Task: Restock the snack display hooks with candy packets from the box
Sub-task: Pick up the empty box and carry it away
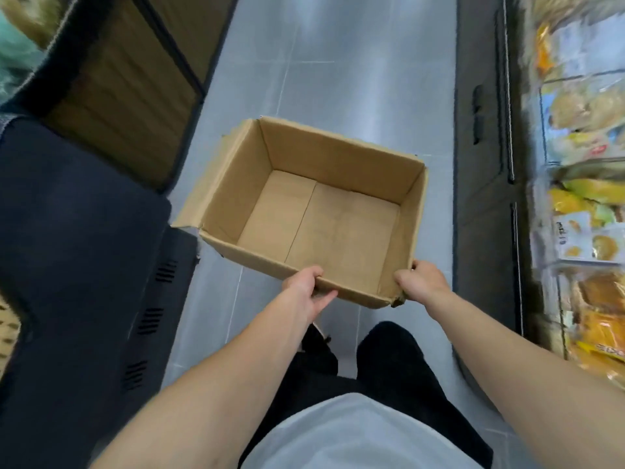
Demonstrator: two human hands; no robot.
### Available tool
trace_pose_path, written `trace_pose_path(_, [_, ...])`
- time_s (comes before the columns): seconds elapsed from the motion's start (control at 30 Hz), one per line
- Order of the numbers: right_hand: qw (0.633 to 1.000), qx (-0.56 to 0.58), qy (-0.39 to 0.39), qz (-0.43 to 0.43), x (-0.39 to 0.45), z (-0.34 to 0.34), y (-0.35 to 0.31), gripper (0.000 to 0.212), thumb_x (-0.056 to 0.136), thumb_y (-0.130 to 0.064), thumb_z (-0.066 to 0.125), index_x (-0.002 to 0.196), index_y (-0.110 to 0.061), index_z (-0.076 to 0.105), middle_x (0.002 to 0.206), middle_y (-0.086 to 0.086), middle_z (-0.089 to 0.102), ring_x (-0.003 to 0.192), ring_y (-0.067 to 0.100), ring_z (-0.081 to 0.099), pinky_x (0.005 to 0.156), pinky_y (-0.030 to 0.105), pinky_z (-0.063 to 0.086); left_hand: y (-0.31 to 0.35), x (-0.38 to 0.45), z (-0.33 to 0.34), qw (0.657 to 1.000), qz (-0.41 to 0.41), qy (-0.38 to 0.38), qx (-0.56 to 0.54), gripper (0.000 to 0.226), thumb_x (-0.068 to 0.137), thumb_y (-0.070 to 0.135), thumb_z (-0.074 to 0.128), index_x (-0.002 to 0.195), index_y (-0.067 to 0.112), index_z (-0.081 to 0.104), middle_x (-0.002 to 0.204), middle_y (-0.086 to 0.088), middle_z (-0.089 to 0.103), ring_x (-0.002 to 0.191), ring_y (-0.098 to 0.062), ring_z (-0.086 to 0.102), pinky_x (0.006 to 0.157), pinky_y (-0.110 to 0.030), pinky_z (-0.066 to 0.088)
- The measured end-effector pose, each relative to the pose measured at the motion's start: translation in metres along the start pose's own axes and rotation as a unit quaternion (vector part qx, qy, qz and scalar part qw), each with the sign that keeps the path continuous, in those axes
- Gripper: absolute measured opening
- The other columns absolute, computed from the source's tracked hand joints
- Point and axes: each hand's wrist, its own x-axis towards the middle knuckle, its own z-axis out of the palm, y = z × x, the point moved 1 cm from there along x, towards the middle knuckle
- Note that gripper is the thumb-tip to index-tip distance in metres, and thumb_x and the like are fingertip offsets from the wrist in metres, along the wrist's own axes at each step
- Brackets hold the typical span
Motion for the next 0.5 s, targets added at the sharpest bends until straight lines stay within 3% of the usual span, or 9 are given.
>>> trace_pose_path(0.2, [0.990, 0.111, 0.052, 0.073, 0.063, -0.030, -0.041, 0.026, 0.077, -0.017, 0.054, 0.099, -0.012, 0.067, 0.100, 0.010, 0.070, 0.096, 0.031, 0.065, 0.087, 0.040, 0.055, 0.096, 0.020, 0.102, 0.984, 0.014, -0.049, 0.170, 0.021, 0.088, 0.006, 0.063, 0.108, 0.001, 0.057, 0.110, -0.019, 0.060, 0.092, -0.030, 0.061, 0.040, -0.034, 0.055])
trace_pose_path(0.3, [0.979, 0.158, 0.066, 0.107, 0.104, -0.049, -0.054, 0.022, 0.078, -0.017, 0.056, 0.097, -0.013, 0.067, 0.098, 0.008, 0.069, 0.095, 0.029, 0.065, 0.087, 0.039, 0.056, 0.128, 0.042, 0.160, 0.972, 0.026, -0.057, 0.225, 0.025, 0.087, 0.006, 0.064, 0.110, 0.000, 0.058, 0.113, -0.019, 0.063, 0.101, -0.031, 0.063, 0.047, -0.034, 0.057])
trace_pose_path(0.5, [0.957, 0.235, 0.068, 0.156, 0.167, -0.081, -0.085, 0.017, 0.073, -0.018, 0.059, 0.088, -0.016, 0.067, 0.094, 0.007, 0.071, 0.090, 0.026, 0.067, 0.088, 0.043, 0.057, 0.187, 0.066, 0.256, 0.950, 0.052, -0.053, 0.304, 0.009, 0.087, 0.000, 0.065, 0.093, 0.000, 0.058, 0.096, -0.017, 0.062, 0.088, -0.029, 0.065, 0.067, -0.043, 0.061])
